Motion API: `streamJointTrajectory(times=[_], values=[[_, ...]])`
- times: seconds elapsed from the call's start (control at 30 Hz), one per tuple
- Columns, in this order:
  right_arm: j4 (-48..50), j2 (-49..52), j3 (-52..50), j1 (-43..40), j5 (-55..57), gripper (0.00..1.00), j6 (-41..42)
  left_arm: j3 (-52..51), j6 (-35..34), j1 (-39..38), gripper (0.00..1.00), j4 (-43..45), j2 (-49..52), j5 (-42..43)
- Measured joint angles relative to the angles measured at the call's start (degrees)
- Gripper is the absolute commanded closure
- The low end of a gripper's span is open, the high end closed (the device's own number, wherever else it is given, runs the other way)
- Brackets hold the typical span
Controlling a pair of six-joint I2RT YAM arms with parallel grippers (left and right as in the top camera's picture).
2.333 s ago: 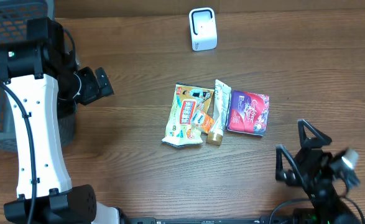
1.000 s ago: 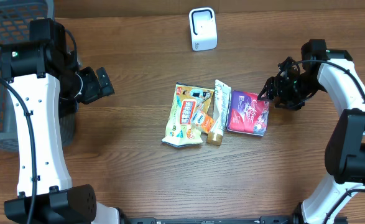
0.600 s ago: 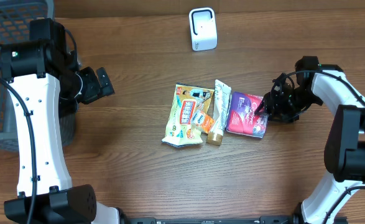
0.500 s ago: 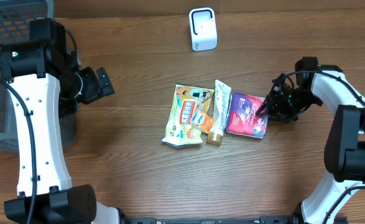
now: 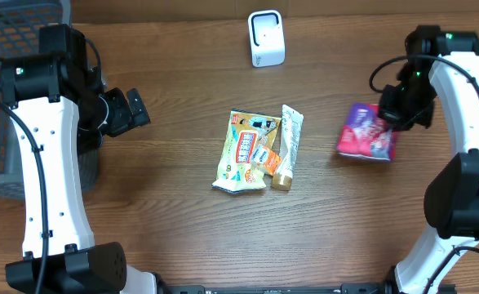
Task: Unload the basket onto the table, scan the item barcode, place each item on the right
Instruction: 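Grasp the purple-red package with the right gripper and lift it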
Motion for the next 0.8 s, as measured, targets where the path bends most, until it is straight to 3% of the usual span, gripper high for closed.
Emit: streamJointTrajectory(times=[0.13, 0.3, 0.73, 0.8], values=[[-3.87, -0.44, 1.14, 5.55, 13.49, 0.96, 9.81, 0.0, 0.0, 0.0, 0.0, -0.02, -0.02, 0.0], [-1.97, -0.44, -3.89, 12.04, 19.08, 0.96, 13.88, 0.0, -0.02, 0.0, 0.0, -0.04, 0.0, 0.0], [7.19, 2.78, -8.48, 33.9, 21.03, 0.96, 16.85, 0.0, 0.0, 0.0, 0.0, -0.04, -0.02, 0.0], [8.07, 2.78, -8.5, 37.13, 19.96, 0.9, 17.05, 0.0, 0.0, 0.0, 0.0, -0.04, -0.02, 0.0]])
